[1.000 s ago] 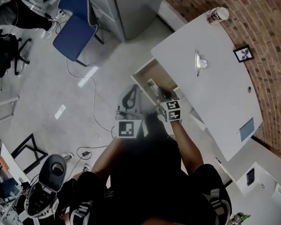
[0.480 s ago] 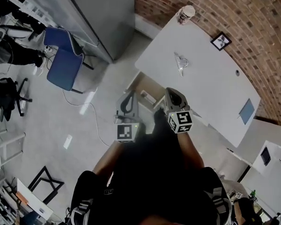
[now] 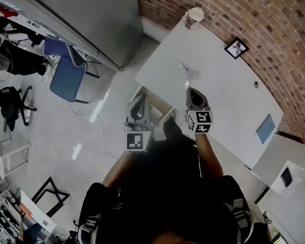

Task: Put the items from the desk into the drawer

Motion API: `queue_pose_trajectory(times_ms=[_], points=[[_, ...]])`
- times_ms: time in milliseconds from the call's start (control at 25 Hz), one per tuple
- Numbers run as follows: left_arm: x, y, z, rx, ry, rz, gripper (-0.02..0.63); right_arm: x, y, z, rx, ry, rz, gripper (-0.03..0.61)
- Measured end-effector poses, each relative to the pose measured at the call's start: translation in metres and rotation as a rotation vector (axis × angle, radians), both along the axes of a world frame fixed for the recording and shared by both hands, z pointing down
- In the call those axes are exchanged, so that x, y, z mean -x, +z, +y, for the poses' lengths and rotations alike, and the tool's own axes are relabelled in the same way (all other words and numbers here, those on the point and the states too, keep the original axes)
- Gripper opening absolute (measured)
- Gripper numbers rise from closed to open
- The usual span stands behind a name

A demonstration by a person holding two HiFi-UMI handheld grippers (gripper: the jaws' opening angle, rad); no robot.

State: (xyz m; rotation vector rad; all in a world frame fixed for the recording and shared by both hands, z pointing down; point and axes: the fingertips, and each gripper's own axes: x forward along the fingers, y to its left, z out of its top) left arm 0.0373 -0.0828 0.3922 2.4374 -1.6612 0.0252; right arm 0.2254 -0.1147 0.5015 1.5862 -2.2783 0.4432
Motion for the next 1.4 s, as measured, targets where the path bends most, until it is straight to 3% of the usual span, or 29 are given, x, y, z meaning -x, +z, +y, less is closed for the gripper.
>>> queue_pose_trajectory(times_ms=[400, 520, 800, 1080, 1160, 1400], points=[[-0.06, 0.006, -0.043, 0.013, -0.055, -0.031, 0.001, -0.072, 0.101, -0.063, 0.22, 0.007, -0.003, 0.009], [-0.068, 0.01, -0.045, 0.03, -0.082, -0.04, 0.0, -0.081, 0.128, -0.073, 0.285, 0.0, -0.012, 0.091], [-0.077, 0.021, -0.046, 0.082, -0.12, -0.072, 0.0, -0.087, 0.18, -0.09, 0.413, -0.003, -0.065, 0.124], [-0.08, 0.027, -0.043, 0.109, -0.148, -0.087, 0.0, -0.087, 0.214, -0.094, 0.506, -0.005, -0.117, 0.107], [-0.08, 0.028, -0.042, 0.114, -0.157, -0.088, 0.0, -0.086, 0.216, -0.095, 0.507, -0.016, -0.127, 0.064], [-0.071, 0.026, -0.037, 0.105, -0.193, -0.086, 0.0, -0.084, 0.212, -0.093, 0.503, -0.032, -0.172, 0.046]])
